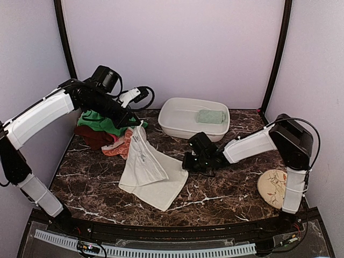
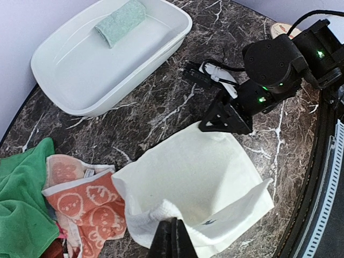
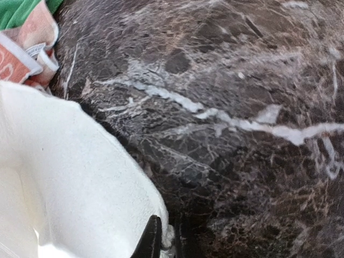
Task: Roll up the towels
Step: Pick up the towel from the center of the board.
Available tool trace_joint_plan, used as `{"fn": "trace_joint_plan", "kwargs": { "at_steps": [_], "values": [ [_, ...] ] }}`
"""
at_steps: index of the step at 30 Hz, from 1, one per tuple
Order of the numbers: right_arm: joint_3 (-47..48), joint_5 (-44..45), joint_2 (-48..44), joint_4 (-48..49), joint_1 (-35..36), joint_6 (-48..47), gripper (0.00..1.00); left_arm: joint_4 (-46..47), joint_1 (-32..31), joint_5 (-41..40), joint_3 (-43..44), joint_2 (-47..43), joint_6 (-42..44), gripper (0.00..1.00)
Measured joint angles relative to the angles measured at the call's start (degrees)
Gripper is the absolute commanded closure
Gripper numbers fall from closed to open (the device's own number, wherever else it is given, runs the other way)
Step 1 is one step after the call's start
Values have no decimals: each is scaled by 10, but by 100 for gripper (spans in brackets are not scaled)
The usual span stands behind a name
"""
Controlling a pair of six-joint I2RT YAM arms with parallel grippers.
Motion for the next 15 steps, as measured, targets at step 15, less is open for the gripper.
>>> {"fn": "trace_joint_plan", "kwargs": {
  "at_steps": [15],
  "values": [
    [-21, 102, -280, -154, -15, -42, 100, -36, 18, -68, -13, -156, 77, 100]
  ]
}}
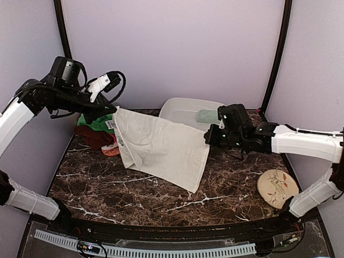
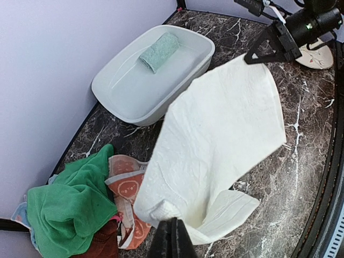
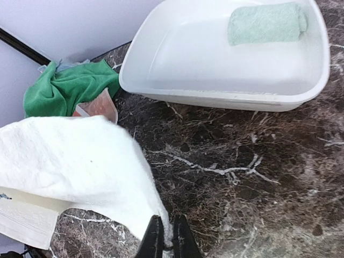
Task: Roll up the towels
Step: Pick up the towel from the center of the board, then flatten out the towel at the center of the board.
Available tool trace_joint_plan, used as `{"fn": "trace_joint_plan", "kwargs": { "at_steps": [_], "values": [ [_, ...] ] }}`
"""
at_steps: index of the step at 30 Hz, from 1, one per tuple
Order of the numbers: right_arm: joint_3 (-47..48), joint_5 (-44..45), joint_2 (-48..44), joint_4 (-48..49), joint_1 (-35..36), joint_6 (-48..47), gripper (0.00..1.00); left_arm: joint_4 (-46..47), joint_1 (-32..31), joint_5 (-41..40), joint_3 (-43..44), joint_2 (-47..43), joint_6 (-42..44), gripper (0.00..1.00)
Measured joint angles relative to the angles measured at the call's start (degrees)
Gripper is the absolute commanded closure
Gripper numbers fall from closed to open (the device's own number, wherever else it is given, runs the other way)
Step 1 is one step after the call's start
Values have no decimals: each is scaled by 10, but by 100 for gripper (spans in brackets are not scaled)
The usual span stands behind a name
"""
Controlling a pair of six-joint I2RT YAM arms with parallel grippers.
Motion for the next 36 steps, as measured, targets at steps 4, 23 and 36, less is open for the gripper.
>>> {"fn": "trace_joint_plan", "kwargs": {
  "at_steps": [4, 23, 36],
  "values": [
    [-36, 30, -95, -46, -5, -4, 100, -23, 0, 11, -21, -57, 5, 100],
    [-93, 67, -290, -242, -12, 11, 100, -95, 0, 96, -159, -128, 22, 100],
    [-38, 26, 25, -154, -96, -94, 100, 161, 7, -10, -371, -61, 39, 100]
  ]
}}
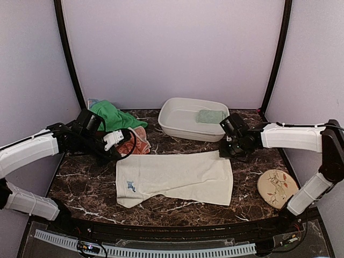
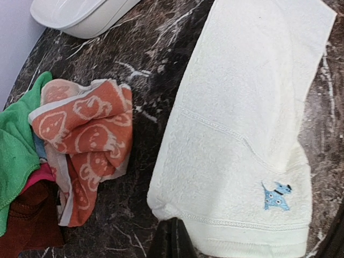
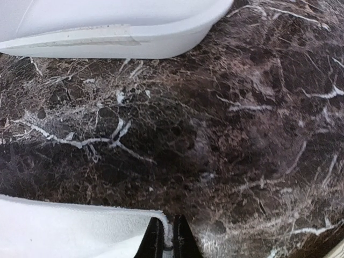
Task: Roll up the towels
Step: Flatten out the towel at the center of the board.
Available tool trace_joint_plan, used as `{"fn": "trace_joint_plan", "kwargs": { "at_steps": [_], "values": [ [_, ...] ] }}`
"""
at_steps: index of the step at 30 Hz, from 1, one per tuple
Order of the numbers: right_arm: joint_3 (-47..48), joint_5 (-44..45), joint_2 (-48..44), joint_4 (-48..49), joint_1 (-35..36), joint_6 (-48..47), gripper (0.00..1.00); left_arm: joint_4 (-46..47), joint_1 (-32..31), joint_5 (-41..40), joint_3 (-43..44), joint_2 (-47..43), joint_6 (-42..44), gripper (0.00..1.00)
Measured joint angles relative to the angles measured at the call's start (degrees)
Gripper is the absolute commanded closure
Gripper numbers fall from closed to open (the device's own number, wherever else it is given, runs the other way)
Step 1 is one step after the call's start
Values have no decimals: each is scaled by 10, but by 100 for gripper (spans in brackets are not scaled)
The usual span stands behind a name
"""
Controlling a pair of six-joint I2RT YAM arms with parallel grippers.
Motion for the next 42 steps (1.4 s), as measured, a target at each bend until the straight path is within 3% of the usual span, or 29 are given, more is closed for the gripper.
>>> {"fn": "trace_joint_plan", "kwargs": {
  "at_steps": [5, 7, 9, 16, 21, 26, 34, 39, 42],
  "values": [
    [60, -14, 89, 33, -27, -47, 100, 121, 30, -54, -38, 61, 23, 100],
    [68, -19, 108, 40, -35, -57, 100, 151, 38, -60, -38, 85, 29, 90],
    [70, -24, 119, 45, -39, -66, 100, 173, 45, -61, -36, 112, 38, 73],
    [66, -49, 126, 59, -43, -78, 100, 178, 78, -22, -25, 169, 47, 71],
    [45, -70, 125, 80, -43, -77, 100, 172, 117, 1, 4, 197, 37, 55],
    [31, -82, 125, 91, -43, -76, 100, 170, 122, 10, 39, 221, 24, 54],
    [31, -84, 123, 90, -43, -81, 100, 109, 127, 44, 146, 338, 46, 55],
    [32, -72, 115, 73, -47, -101, 98, 50, 132, 53, 160, 364, 89, 64],
    [33, -72, 110, 67, -53, -110, 94, 35, 132, 53, 172, 372, 102, 64]
  ]
}}
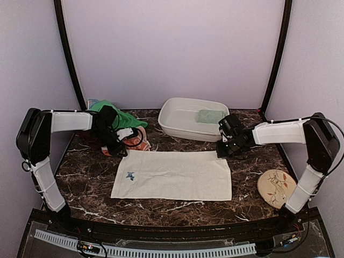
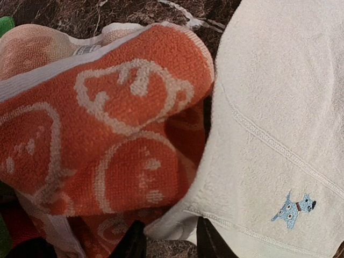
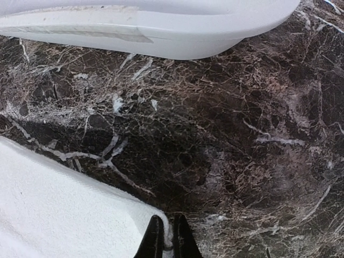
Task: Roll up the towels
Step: Flatten out the towel at the center of the board, then pick up the towel from the center of the board.
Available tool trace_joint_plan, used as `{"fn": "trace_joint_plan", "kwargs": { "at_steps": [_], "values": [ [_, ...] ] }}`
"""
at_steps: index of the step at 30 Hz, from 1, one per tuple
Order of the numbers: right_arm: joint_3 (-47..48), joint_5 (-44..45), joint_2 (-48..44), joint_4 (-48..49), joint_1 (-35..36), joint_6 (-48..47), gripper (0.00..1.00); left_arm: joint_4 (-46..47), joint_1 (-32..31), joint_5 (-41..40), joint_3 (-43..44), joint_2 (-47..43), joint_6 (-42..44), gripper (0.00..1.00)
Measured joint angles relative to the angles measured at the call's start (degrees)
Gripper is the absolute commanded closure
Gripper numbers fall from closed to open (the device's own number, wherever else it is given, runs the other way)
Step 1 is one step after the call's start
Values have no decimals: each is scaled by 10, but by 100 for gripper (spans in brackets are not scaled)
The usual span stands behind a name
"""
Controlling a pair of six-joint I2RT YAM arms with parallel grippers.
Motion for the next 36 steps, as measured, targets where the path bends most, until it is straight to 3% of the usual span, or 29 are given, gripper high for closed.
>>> {"fn": "trace_joint_plan", "kwargs": {
  "at_steps": [5, 9, 11, 13, 14, 22, 25, 29, 36],
  "values": [
    [2, -1, -3, -4, -3, -14, 75, -7, 0, 0, 20, 2, 6, 56],
    [7, -1, -7, -11, -8, -24, 50, -16, 0, -2, 34, 2, 12, 54],
    [11, -3, -12, -15, -16, -35, 32, -25, 0, -2, 40, 2, 17, 54],
    [17, -7, -18, -20, -28, -38, 3, -33, 1, -2, 47, 2, 21, 57],
    [21, -9, -21, -21, -33, -41, 0, -38, 1, -2, 51, 3, 23, 59],
    [3, -2, -98, 33, -57, -52, 0, -64, 2, -1, 83, 43, 34, 65],
    [-15, -13, -118, 60, -63, -58, 20, -70, 3, -1, 83, 45, 37, 66],
    [2, -39, -50, 57, -65, -76, 42, -71, 3, -2, 83, 45, 40, 69],
    [5, -67, 46, 25, -65, -86, 47, -71, 3, -2, 86, 45, 41, 75]
  ]
}}
